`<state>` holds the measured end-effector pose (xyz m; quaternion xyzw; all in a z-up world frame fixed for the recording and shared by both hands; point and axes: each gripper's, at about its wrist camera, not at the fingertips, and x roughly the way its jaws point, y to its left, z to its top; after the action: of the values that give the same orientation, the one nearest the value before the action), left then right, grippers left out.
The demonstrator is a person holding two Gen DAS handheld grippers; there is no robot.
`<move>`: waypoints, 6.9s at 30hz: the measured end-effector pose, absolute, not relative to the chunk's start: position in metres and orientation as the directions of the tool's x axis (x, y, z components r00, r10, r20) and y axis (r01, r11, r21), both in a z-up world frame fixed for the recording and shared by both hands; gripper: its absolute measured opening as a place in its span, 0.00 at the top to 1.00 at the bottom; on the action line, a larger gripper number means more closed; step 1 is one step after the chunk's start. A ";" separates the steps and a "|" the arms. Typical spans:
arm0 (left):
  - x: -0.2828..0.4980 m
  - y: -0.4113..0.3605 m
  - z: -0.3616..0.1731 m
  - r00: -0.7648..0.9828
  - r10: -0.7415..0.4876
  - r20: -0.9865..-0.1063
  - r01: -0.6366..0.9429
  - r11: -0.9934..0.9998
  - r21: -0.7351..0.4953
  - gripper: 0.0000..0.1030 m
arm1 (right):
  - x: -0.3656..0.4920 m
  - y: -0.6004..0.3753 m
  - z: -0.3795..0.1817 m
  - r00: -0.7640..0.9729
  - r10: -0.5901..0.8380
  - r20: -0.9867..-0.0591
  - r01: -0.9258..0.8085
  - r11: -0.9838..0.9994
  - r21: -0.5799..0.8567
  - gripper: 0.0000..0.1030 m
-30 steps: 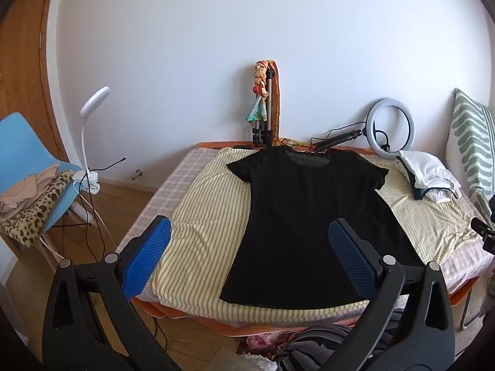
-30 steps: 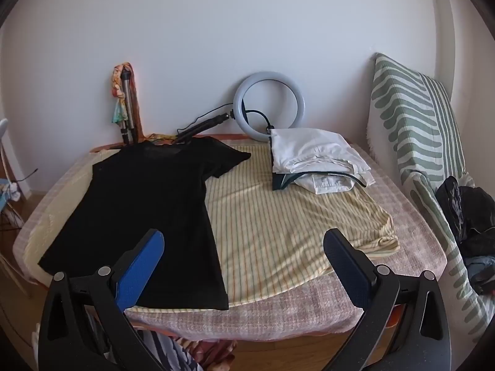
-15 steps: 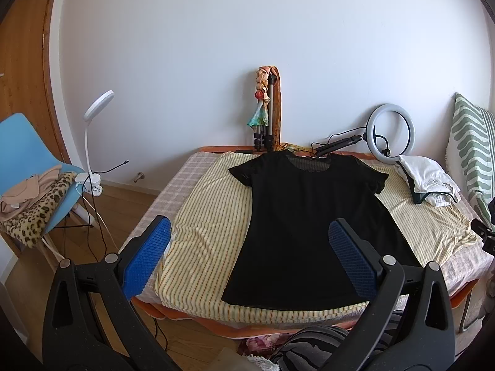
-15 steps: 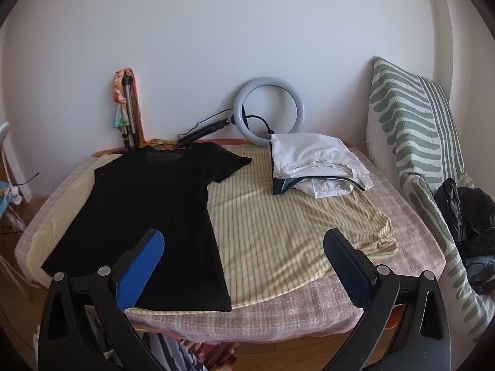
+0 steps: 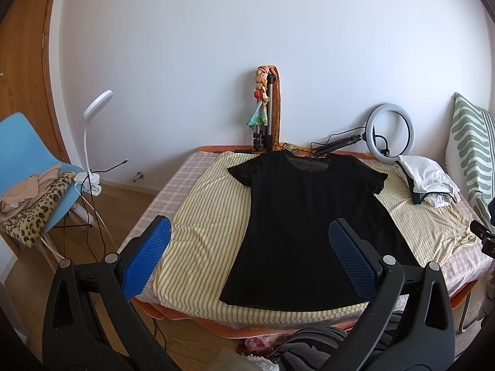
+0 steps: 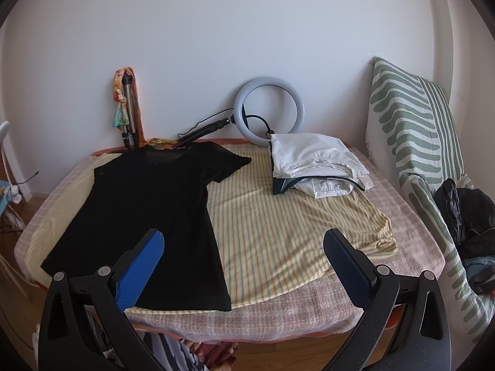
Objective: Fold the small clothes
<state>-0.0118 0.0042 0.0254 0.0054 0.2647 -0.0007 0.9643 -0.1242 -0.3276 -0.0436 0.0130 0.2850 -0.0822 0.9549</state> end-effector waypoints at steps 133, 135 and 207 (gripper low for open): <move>0.093 0.097 -0.196 0.579 -0.444 -0.683 0.130 0.878 -0.460 0.98 | 0.359 0.071 -0.190 0.414 0.330 -0.849 -0.504 0.859 0.088 0.26; 0.094 0.099 -0.197 0.575 -0.444 -0.687 0.127 0.878 -0.461 0.99 | 0.363 0.077 -0.197 0.412 0.297 -0.861 -0.504 0.862 0.055 0.27; 0.074 -0.086 -0.151 0.486 -0.382 -0.786 0.492 0.863 -0.116 0.44 | 0.327 -0.236 -0.114 0.634 0.190 -0.750 -0.170 0.980 0.104 0.56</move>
<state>0.0740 -0.0860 -0.1514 0.0623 0.4384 -0.2540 0.8599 0.3272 -0.2364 -0.1145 0.0119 0.4161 0.0995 0.9038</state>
